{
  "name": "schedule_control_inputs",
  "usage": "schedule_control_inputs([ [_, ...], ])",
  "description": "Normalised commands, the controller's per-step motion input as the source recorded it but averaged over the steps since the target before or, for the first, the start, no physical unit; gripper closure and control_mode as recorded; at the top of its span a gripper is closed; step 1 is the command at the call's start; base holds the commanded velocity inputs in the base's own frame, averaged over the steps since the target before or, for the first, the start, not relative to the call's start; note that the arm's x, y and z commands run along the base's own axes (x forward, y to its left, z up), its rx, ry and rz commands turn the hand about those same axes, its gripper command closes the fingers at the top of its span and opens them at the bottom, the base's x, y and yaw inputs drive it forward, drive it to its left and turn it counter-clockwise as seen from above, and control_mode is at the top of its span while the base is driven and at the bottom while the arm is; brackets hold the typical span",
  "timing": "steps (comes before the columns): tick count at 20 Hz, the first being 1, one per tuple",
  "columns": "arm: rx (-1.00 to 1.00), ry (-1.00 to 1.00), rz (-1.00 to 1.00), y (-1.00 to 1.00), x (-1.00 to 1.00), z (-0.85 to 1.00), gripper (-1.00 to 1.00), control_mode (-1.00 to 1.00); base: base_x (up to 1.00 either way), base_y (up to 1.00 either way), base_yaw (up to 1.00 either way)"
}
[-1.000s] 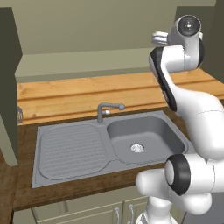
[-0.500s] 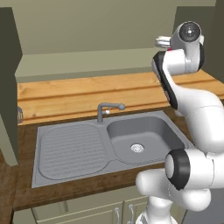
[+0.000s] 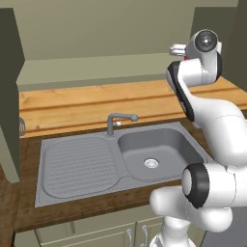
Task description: From the different types of pastries on the counter, select a croissant and place it on the cutting board. Then retrieve a jar of jam from the cabinet and place it alongside the croissant on the cutting board.
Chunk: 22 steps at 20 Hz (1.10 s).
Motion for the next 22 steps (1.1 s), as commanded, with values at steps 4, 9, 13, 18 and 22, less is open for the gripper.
schedule_control_inputs([
  [4,-0.03,0.00,0.06,0.00,0.03,-0.06,-1.00,-1.00,0.00,0.00,0.00],
  [9,-0.01,0.00,0.00,0.02,0.26,-0.04,-1.00,-1.00,0.00,0.00,0.00],
  [13,0.00,0.03,0.00,-0.05,0.37,0.00,-1.00,-1.00,0.00,0.00,0.00],
  [18,0.00,0.01,0.00,-0.32,0.33,-0.06,-1.00,-1.00,0.00,0.00,0.00],
  [22,0.00,0.00,0.00,-0.21,0.16,-0.19,-1.00,-1.00,0.00,0.00,0.00],
])
